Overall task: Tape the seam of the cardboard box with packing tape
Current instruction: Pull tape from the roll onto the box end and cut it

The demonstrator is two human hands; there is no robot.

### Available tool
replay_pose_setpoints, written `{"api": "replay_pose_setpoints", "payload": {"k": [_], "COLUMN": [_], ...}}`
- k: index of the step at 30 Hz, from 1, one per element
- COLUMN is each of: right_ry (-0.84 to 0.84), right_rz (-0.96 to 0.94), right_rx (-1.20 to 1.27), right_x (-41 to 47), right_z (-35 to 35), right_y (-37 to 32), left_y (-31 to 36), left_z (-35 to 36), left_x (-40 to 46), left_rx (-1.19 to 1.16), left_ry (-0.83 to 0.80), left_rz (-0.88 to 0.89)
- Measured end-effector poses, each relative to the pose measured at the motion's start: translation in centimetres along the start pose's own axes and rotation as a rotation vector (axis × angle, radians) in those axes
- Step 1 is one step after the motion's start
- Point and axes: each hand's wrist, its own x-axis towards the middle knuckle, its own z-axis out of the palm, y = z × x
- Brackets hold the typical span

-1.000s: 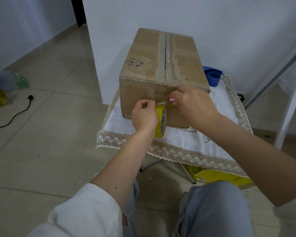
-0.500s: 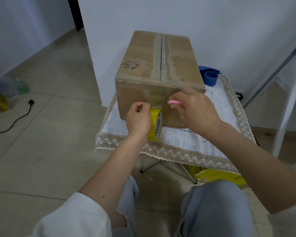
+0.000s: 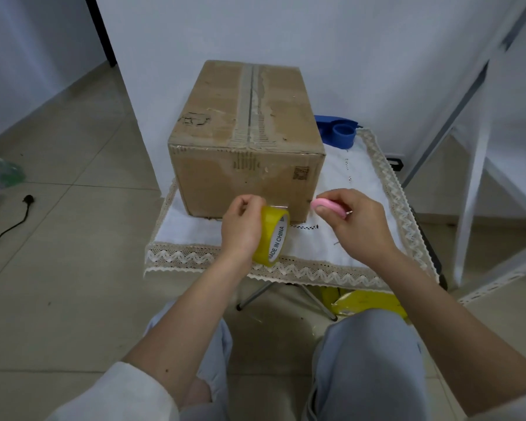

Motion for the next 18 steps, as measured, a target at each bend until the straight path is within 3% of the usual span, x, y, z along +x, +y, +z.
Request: {"api": "replay_pose_setpoints", "payload": {"k": [6, 11, 18], "right_ry": [0.047, -0.008, -0.057], "right_rz": [0.230, 0.416, 0.471], "right_rx": [0.055, 0.008, -0.078], "right_x": [-0.5, 1.0, 2.1], "right_z": [-0.7, -0.8, -1.3], "right_y": [4.4, 8.0, 11.3], "left_y": [-0.9, -1.1, -1.1], "left_z": [2.3, 4.4, 7.1], "left_x": [-0.9, -1.0, -0.9], "left_rx": [0.089, 0.155, 0.301], "left_ry": [-0.130, -0.232, -0.474], "left_rz": [0.052, 0.119, 0.261]}}
